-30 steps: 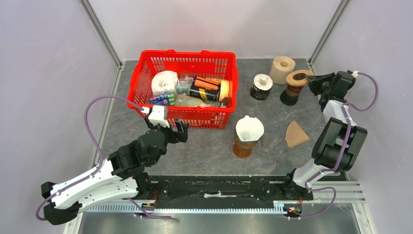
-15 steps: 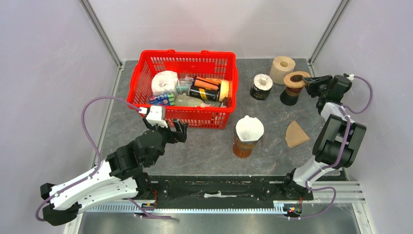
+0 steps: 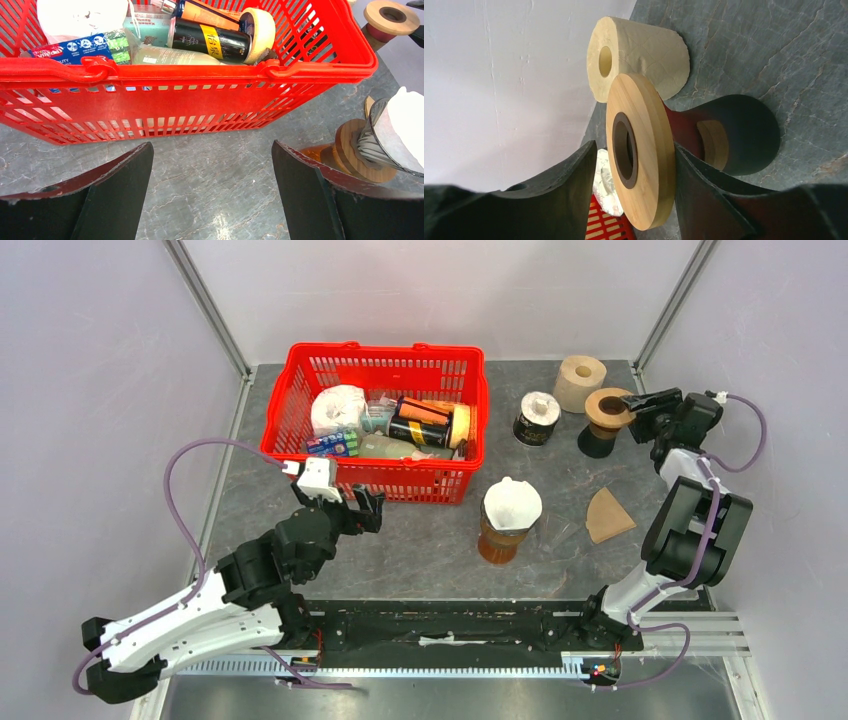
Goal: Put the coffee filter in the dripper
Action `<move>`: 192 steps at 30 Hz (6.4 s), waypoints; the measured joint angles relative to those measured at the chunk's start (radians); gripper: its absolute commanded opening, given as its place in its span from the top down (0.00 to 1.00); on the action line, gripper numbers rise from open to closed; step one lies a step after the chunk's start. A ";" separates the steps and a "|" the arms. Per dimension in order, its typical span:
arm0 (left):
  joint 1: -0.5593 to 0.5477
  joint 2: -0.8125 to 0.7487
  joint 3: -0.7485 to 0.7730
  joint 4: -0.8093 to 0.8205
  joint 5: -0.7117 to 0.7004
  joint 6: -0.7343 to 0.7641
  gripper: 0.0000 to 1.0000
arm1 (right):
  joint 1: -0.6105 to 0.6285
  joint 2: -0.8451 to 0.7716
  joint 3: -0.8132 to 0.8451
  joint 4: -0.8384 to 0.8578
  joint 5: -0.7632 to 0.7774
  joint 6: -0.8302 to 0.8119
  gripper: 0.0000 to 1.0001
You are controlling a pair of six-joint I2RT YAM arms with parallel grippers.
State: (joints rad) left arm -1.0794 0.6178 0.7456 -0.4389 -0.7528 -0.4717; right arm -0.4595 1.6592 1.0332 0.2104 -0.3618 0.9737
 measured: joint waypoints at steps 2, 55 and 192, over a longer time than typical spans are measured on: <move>0.000 -0.004 0.000 -0.002 0.000 -0.001 0.06 | 0.000 -0.002 0.012 -0.021 0.005 -0.019 0.35; 0.000 -0.085 -0.054 0.006 0.017 -0.011 0.03 | -0.016 -0.655 -0.151 -0.828 0.132 -0.200 0.03; 0.000 -0.179 -0.112 0.000 -0.050 -0.053 0.00 | 0.150 -0.089 0.211 -0.256 0.378 -0.528 1.00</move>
State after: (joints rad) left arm -1.0794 0.4385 0.6338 -0.4389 -0.8028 -0.5251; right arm -0.3096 1.5700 1.2438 -0.0460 0.0166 0.4458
